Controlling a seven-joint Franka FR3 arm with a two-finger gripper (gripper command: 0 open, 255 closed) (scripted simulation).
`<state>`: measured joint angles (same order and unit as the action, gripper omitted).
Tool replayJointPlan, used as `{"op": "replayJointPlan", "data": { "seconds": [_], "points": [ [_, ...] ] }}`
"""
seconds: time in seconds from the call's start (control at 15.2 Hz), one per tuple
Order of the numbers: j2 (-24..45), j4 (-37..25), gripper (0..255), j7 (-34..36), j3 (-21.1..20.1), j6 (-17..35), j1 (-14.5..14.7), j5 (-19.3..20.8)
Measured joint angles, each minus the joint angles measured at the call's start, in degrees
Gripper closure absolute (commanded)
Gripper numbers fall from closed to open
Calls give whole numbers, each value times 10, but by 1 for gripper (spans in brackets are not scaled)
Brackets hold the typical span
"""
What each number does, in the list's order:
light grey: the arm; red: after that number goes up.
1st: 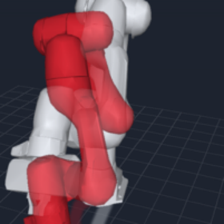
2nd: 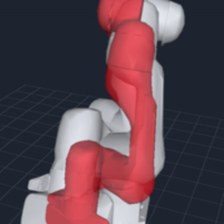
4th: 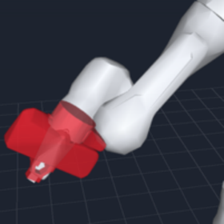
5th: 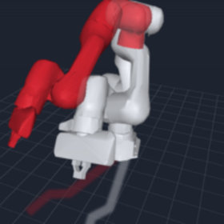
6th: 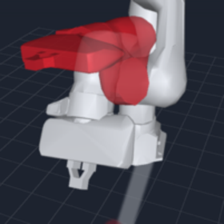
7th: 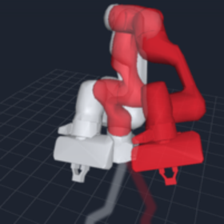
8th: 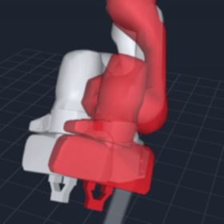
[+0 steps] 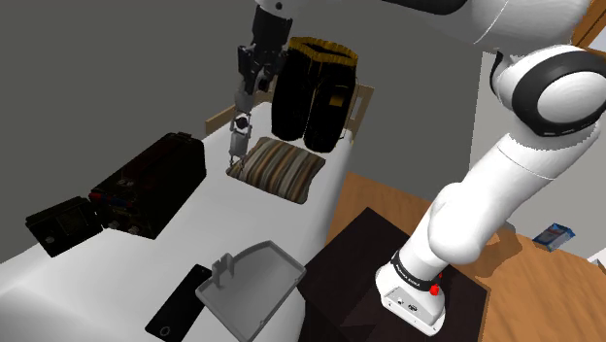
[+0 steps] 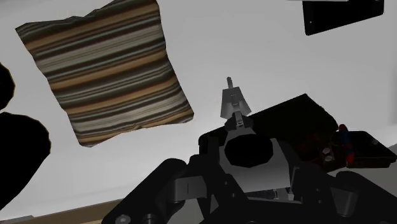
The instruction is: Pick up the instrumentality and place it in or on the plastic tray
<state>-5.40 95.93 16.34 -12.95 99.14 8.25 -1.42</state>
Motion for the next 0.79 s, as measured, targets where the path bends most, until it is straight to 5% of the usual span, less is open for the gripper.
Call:
{"op": "replayJointPlan", "data": {
  "seconds": [0.79],
  "points": [
    [-135, 48, 255, 103, -58, -79, 46, -33]
  ]
}}
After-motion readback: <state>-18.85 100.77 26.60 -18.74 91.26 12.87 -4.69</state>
